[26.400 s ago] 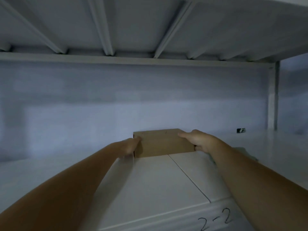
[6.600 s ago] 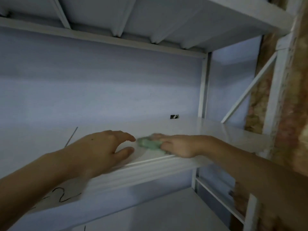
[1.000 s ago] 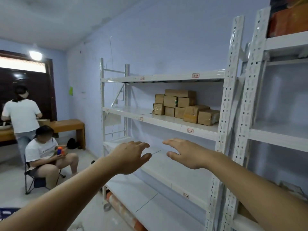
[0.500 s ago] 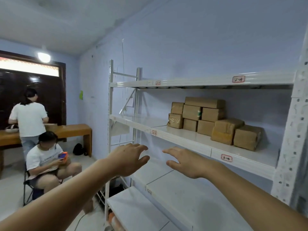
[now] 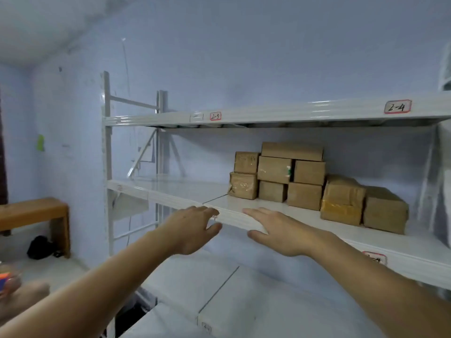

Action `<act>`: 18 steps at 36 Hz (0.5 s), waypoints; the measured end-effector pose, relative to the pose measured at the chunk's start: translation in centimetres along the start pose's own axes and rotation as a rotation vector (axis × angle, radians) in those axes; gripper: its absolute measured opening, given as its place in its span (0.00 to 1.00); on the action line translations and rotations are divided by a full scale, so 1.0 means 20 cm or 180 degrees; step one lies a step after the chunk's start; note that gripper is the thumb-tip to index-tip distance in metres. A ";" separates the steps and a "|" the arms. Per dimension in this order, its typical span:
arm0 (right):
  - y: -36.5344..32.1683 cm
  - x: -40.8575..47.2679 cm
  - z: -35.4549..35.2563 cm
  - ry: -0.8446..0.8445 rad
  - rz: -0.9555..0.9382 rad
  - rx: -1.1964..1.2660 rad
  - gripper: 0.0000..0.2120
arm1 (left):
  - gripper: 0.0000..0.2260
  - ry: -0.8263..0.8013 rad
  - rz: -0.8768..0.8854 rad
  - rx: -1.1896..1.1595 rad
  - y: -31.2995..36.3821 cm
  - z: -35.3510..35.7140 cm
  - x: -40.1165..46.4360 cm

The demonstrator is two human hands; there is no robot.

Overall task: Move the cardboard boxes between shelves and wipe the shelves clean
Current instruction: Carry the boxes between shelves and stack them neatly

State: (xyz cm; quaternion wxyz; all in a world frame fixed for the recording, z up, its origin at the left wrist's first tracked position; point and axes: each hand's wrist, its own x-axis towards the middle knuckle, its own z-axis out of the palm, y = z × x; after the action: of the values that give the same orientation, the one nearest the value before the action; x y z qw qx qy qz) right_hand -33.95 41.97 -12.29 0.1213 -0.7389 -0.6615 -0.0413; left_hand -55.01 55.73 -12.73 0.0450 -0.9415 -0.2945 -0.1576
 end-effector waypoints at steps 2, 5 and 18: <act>0.05 0.03 -0.03 0.0099 0.0122 -0.0054 0.30 | 0.24 0.0017 0.0105 -0.0055 -0.05 0.02 0.12; 0.12 0.06 -0.08 0.0186 0.0364 -0.0114 0.30 | 0.24 0.0037 0.0269 -0.0184 -0.08 0.04 0.30; 0.59 0.20 -0.27 0.0742 0.1103 -0.0534 0.27 | 0.20 0.0208 0.0882 -0.0565 0.09 0.14 1.16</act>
State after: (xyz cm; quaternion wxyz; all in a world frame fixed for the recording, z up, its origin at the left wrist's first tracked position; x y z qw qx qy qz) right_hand -21.31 43.40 -7.63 0.1404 -0.8392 -0.5004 -0.1599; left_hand -35.21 67.22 -7.84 -0.0075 -0.9677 -0.1451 -0.2058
